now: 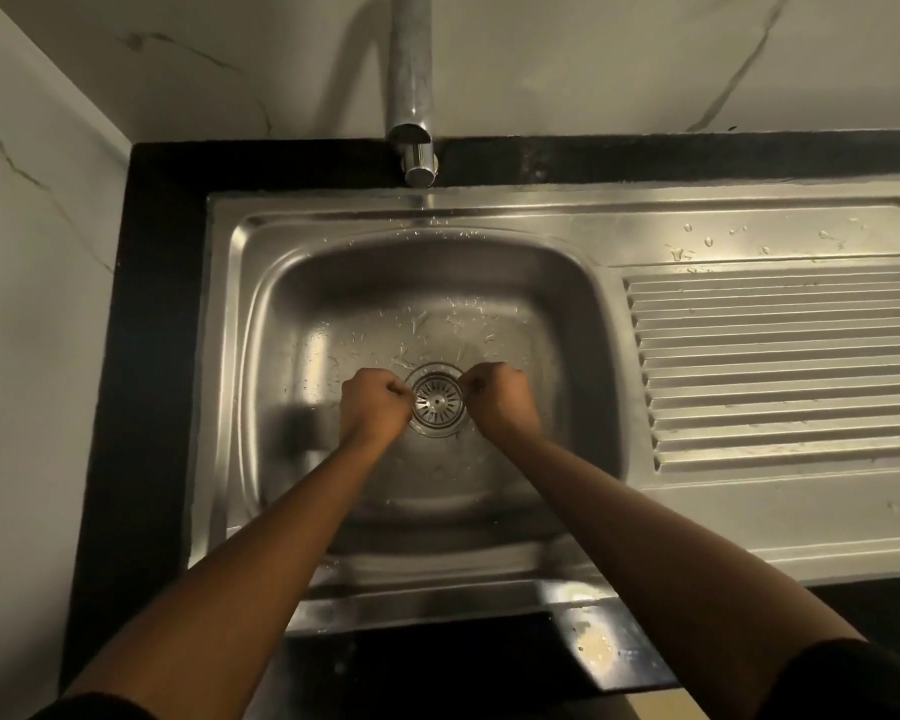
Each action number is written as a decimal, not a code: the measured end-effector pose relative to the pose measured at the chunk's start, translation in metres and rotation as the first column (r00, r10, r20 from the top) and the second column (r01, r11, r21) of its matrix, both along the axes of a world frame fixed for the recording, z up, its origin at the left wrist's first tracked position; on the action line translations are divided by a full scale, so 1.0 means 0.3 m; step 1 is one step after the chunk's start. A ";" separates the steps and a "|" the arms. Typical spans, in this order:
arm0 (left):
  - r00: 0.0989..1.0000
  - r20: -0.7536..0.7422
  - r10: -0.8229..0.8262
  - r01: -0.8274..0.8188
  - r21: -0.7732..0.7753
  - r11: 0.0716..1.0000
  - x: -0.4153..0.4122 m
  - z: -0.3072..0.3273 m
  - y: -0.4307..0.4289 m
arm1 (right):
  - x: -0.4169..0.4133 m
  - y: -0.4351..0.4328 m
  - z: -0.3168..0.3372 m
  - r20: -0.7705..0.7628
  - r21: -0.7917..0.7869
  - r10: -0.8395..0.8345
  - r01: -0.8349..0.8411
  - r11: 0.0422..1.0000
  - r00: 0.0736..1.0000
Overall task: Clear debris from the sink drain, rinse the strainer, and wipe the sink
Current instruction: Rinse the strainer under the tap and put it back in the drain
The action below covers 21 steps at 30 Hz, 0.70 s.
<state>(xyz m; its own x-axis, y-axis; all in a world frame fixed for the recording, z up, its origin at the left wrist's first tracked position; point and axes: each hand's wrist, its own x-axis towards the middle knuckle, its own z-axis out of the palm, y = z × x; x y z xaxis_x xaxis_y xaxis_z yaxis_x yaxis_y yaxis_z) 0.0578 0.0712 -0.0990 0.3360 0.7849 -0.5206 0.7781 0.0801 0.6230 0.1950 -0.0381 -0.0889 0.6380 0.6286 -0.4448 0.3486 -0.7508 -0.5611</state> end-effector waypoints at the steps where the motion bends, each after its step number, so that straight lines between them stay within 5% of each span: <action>1: 1.000 0.025 -0.010 0.010 0.002 1.000 -0.004 0.025 -0.003 | -0.003 -0.006 0.027 0.004 0.028 -0.006 0.006 1.000 1.000; 14: 0.918 0.349 -0.191 0.148 0.146 0.978 -0.064 0.369 -0.126 | -0.128 -0.167 0.408 0.067 0.321 -0.072 0.047 0.946 0.995; 21: 0.902 0.373 -0.218 0.196 0.096 0.976 -0.096 0.442 -0.231 | -0.157 -0.293 0.469 -0.097 0.300 -0.031 0.059 0.952 0.995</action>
<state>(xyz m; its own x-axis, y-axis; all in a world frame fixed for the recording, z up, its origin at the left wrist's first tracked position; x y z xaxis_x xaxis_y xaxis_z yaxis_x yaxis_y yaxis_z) 0.0291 0.0019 0.0336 0.6572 0.6999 -0.2796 0.4780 -0.1002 0.8726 0.1479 -0.1261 0.0517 0.6352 0.7139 -0.2948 0.2561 -0.5548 -0.7916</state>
